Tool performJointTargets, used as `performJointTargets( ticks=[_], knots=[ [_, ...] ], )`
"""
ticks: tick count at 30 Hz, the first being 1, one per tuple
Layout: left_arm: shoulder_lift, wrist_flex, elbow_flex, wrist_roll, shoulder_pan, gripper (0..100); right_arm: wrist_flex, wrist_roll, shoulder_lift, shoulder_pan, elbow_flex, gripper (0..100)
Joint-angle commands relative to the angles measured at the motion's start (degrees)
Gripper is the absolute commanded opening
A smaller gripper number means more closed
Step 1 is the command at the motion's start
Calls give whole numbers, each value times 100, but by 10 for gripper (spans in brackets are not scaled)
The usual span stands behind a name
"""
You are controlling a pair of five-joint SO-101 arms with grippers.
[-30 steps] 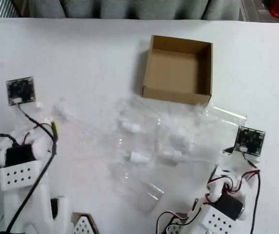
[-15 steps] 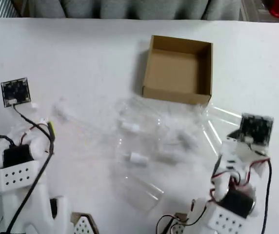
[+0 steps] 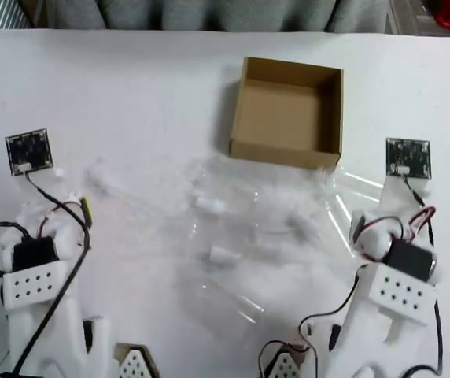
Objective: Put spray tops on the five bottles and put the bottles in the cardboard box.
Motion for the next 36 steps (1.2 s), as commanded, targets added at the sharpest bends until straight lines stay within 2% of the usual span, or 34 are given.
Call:
performJointTargets(
  ticks=[1, 7, 12, 18, 27, 36],
  knots=[
    [31, -290, -18, 79, 127, 73, 48, 26, 462, -75, -765, 33],
    [13, -308, -9, 62, 119, 76, 66, -273, 1631, -312, -1793, 180],
    [40, -281, 9, 79, 119, 165, 22, -413, 2738, -910, -2919, 180],
    [4, -316, 123, 79, 110, 181, 22, -1327, 4286, -1279, -4580, 181],
    [4, -325, 132, 70, 119, 183, 22, -1371, 7108, -1622, -7174, 180],
    [31, -475, 149, 53, 119, 183, 66, -1354, 9578, -1622, -9591, 180]
  ],
)
